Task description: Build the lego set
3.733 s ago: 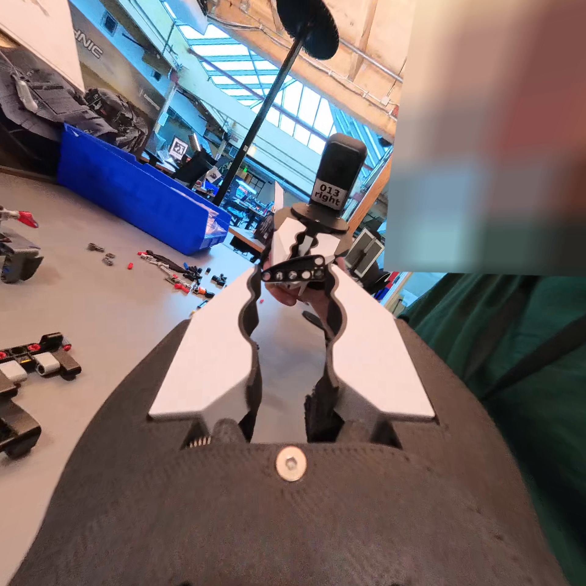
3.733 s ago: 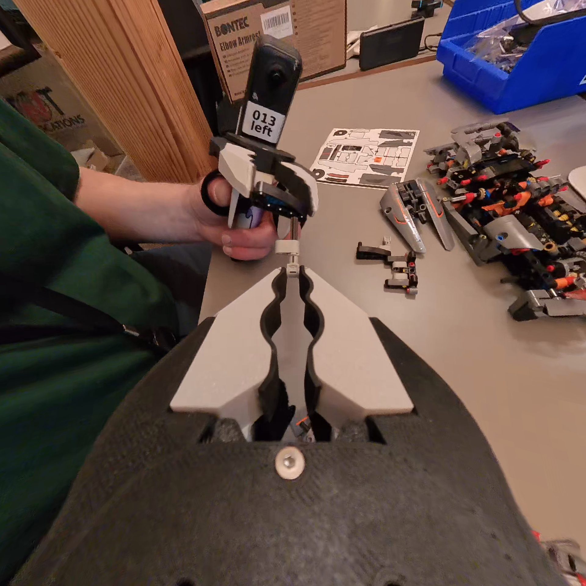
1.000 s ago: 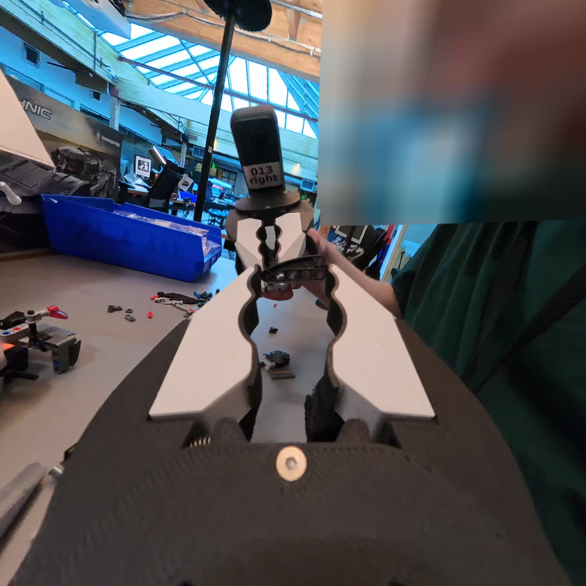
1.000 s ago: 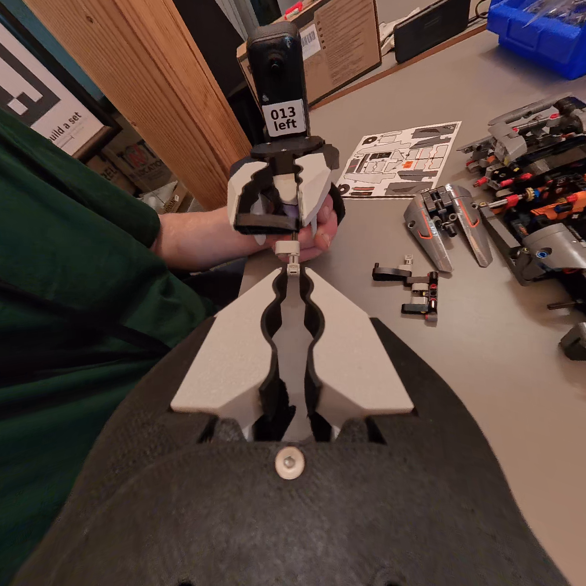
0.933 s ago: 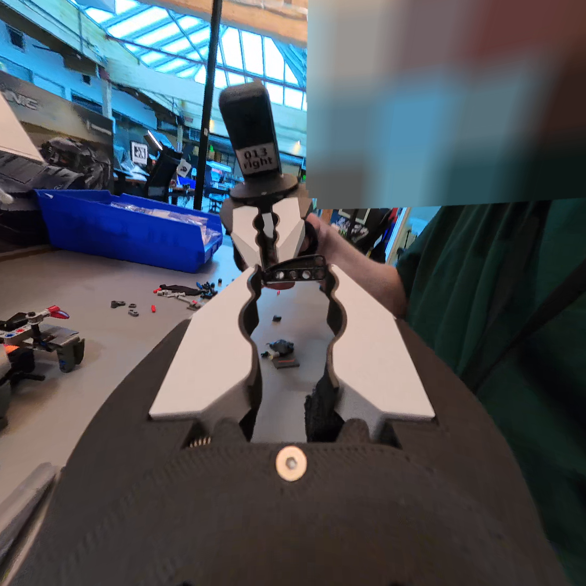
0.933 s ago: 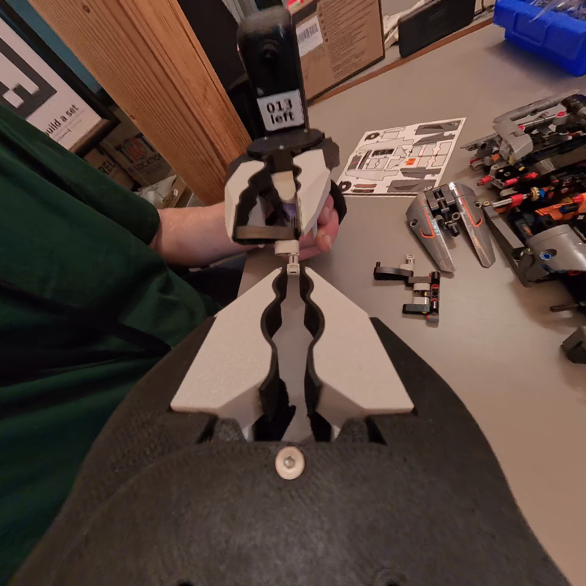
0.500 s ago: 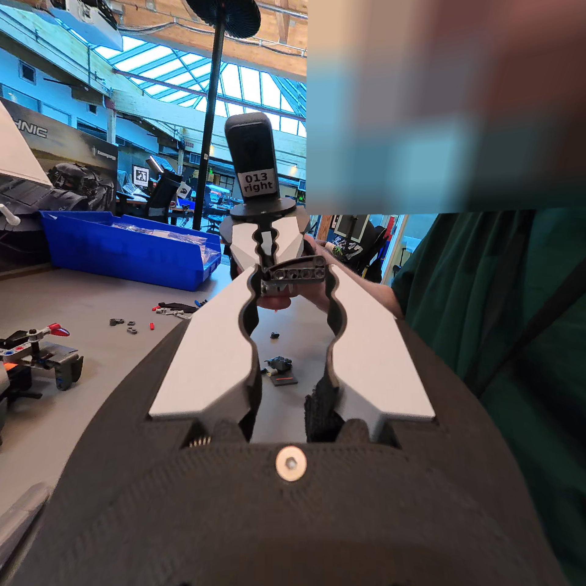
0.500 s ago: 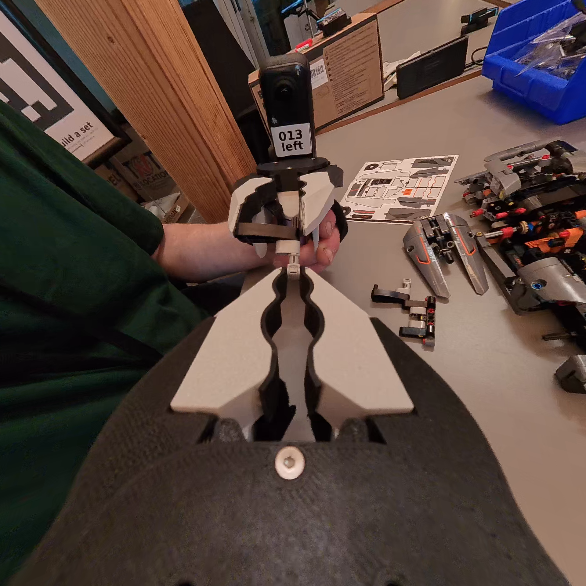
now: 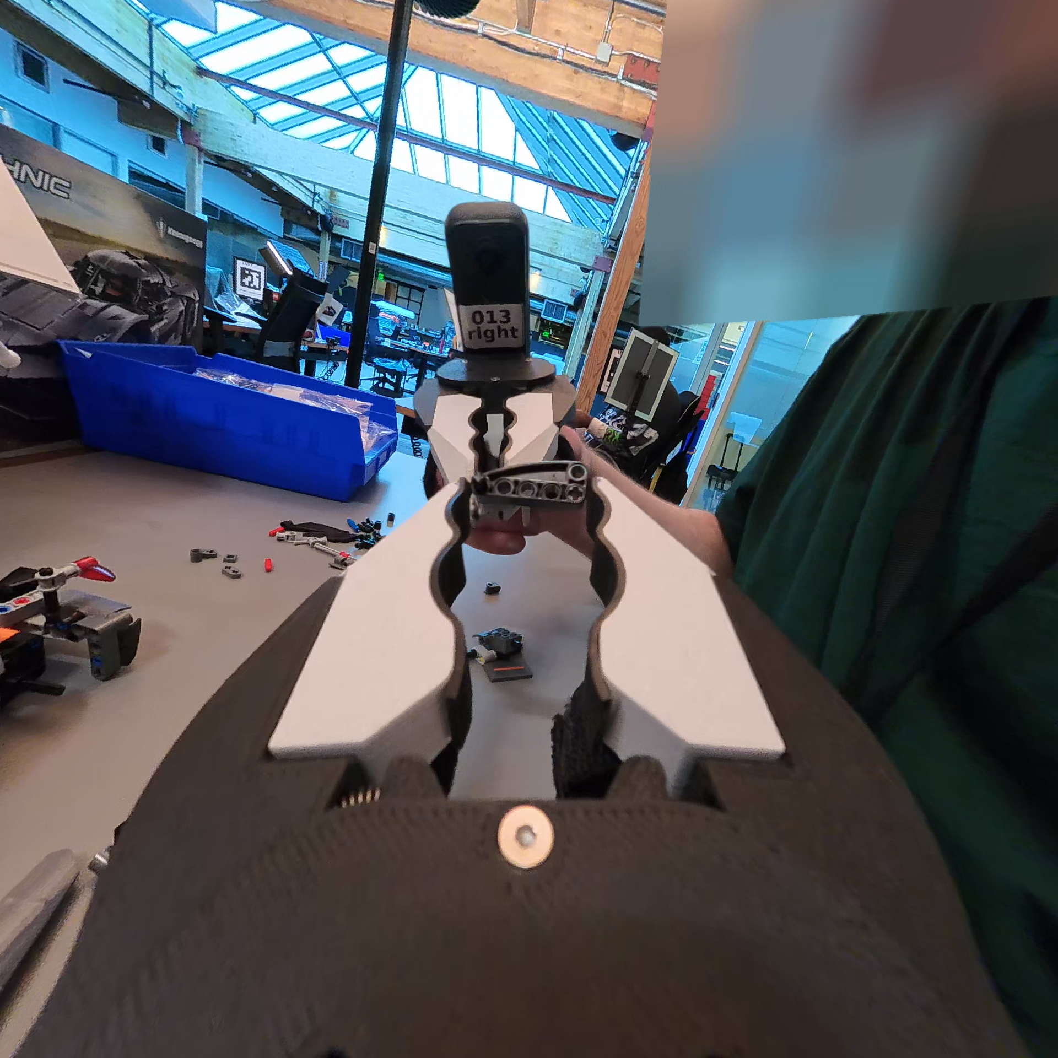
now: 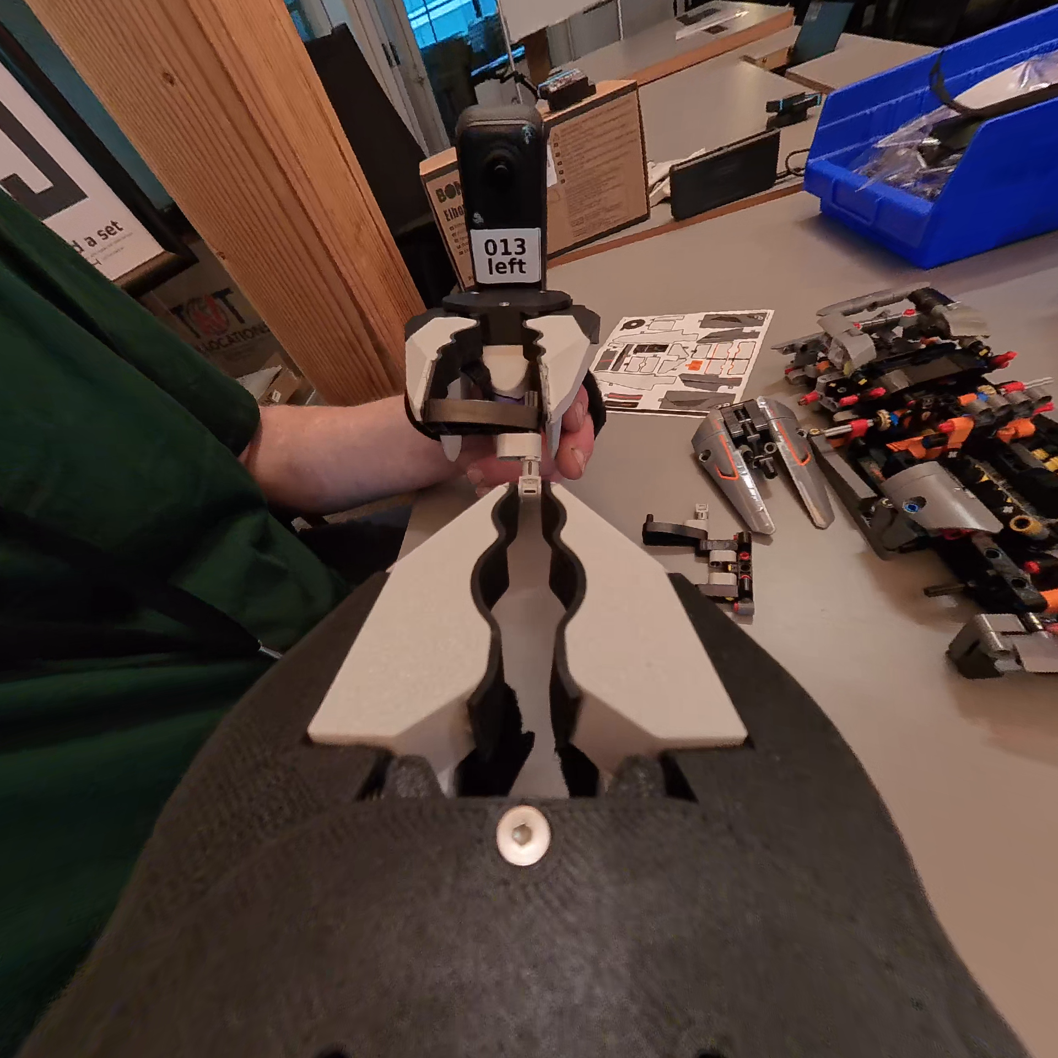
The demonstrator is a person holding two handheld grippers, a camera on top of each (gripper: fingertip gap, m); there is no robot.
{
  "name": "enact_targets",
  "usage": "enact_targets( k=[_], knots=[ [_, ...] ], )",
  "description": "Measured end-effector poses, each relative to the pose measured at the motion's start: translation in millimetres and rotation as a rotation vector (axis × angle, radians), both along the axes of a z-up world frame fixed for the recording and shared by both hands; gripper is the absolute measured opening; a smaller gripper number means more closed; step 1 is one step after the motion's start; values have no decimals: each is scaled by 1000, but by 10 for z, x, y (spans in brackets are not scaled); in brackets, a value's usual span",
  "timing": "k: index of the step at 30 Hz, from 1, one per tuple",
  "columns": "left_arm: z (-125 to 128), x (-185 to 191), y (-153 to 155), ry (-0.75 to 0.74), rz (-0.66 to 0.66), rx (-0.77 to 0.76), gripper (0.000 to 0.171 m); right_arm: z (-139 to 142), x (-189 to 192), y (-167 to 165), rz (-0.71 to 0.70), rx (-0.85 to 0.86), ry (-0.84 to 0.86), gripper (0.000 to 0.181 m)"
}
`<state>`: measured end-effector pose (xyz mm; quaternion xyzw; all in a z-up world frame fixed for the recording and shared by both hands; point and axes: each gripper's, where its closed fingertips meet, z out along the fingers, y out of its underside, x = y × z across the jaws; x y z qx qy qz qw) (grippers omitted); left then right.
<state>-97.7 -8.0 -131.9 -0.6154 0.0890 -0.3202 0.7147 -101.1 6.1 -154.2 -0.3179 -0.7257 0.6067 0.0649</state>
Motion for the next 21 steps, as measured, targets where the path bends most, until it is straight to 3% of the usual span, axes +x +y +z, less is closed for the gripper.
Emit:
enact_targets(
  k=[21],
  knots=[
    [267,-113,-68,-61,84,55,54,297,-17,-25,-73,-148,194,6]
  ],
)
